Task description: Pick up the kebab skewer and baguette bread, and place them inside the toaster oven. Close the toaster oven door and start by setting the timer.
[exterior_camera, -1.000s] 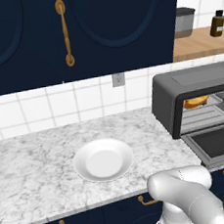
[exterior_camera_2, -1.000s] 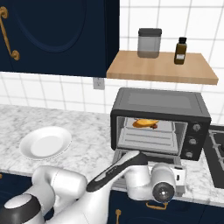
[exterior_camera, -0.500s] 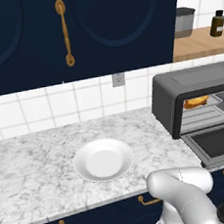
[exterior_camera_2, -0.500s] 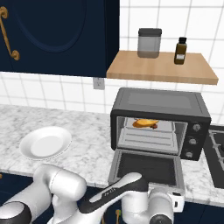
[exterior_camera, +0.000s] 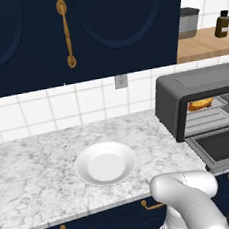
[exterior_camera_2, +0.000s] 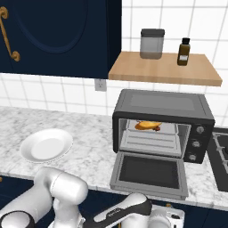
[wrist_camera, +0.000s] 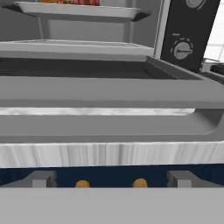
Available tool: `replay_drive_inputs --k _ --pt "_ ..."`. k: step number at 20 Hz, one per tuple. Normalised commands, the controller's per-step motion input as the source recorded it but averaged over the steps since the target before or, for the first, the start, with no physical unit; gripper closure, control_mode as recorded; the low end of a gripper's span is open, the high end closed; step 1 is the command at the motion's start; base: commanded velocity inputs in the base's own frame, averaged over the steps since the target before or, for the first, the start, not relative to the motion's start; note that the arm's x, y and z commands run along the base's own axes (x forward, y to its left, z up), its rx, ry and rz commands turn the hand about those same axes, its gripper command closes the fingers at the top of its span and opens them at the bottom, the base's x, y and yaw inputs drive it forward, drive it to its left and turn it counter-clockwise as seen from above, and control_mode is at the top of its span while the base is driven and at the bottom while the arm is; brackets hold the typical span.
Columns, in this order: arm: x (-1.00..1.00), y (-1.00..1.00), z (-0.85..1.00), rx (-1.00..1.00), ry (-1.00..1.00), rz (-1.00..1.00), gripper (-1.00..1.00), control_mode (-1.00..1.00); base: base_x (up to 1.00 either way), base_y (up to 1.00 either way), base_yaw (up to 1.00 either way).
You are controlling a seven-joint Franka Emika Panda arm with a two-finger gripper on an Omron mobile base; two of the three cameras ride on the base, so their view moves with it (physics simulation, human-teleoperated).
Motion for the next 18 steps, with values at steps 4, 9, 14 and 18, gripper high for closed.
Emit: replay_drive_inputs --k 4,9,14,18 --pt "0.04 0.02 -0.3 0.0 -0.05 0.04 -1.0 -1.0 0.0 0.0 0.0" --pt "0.17 0.0 -0.05 0.01 -0.08 0.01 -1.0 -1.0 0.0 0.0 0.0" --pt "0.26 0.0 0.0 0.02 -0.09 0.0 -1.0 -1.0 0.0 0.0 0.0" --pt "0.31 0.0 0.0 0.01 -0.04 0.0 -1.0 -1.0 0.0 0.0 0.0"
